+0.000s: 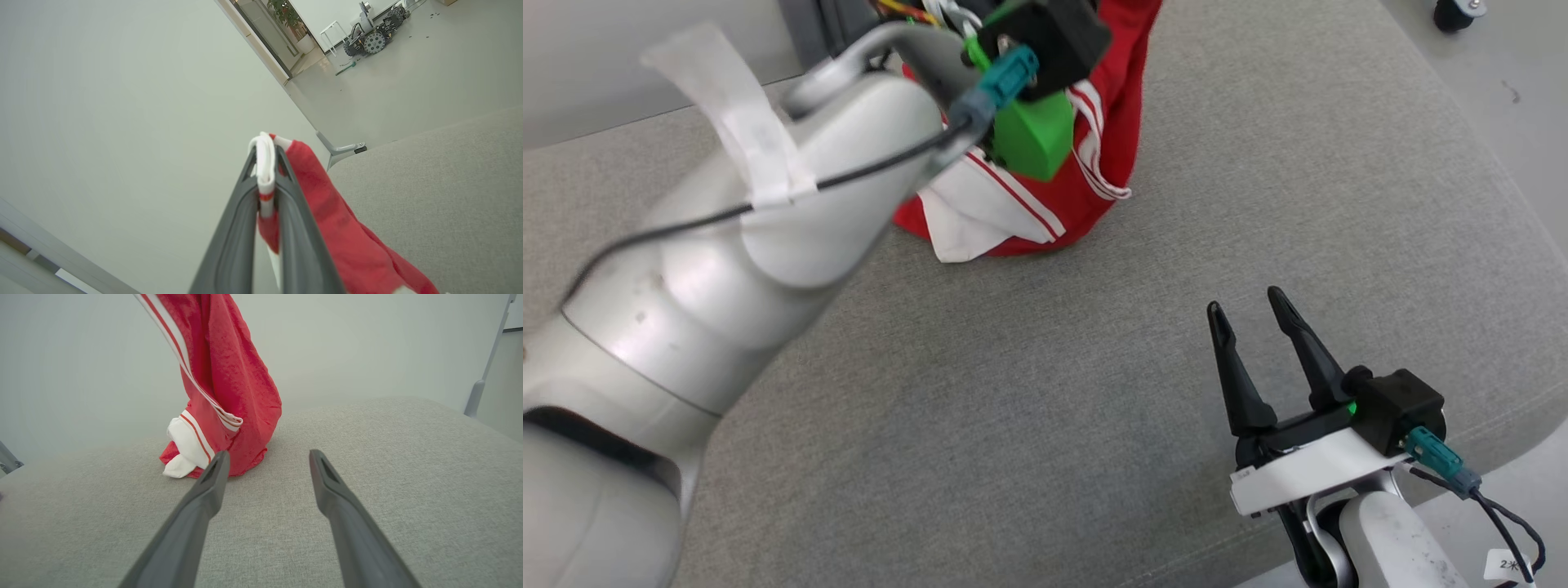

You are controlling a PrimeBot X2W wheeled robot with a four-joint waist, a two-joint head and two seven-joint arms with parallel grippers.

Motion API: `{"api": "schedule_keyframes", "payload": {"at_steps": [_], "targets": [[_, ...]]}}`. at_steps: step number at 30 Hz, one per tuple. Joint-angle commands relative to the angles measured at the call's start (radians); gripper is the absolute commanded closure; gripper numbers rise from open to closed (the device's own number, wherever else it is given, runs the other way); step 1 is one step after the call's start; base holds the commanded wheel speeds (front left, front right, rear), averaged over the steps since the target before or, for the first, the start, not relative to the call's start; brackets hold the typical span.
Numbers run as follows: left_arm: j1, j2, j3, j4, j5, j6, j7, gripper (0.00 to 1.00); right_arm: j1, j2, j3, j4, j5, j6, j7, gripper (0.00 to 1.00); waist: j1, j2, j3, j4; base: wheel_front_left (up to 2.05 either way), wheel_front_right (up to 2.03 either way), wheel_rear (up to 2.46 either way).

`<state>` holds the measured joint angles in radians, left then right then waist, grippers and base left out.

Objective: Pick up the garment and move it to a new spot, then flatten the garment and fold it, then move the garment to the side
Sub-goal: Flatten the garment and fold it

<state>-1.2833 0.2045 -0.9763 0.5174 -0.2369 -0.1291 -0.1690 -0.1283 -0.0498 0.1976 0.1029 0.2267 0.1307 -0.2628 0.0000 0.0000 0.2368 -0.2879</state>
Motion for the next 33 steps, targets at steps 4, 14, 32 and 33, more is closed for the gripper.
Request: {"api": "schedule_keyframes", "payload": {"at_steps": [4, 14, 32, 33], "targets": [[-0.217, 0.012, -0.090, 0.109, -0.030, -0.001, -0.042, 1.00, 0.020, -0.001, 0.003, 0.009, 0.021, 0.000, -0.002, 0.00, 0.0000, 0.0000, -0.013, -0.083, 0.00, 0.00, 0.00], [-0.325, 0.046, -0.045, 0.129, -0.008, 0.013, -0.094, 1.00, 0.064, -0.001, -0.018, 0.012, 0.000, 0.000, -0.002, 0.00, 0.0000, 0.0000, -0.042, -0.030, 0.00, 0.00, 0.00], [0.767, 0.263, -0.043, -0.242, -0.201, 0.150, -0.096, 1.00, 0.118, -0.001, -0.099, 0.007, -0.075, 0.000, -0.002, 0.00, 0.0000, 0.0000, -0.104, 0.203, 0.00, 0.00, 0.00], [0.792, 0.262, -0.056, -0.243, -0.186, 0.154, -0.096, 1.00, 0.119, -0.001, -0.100, 0.008, -0.076, 0.000, -0.002, 0.00, 0.0000, 0.0000, -0.105, 0.211, 0.00, 0.00, 0.00]]}}
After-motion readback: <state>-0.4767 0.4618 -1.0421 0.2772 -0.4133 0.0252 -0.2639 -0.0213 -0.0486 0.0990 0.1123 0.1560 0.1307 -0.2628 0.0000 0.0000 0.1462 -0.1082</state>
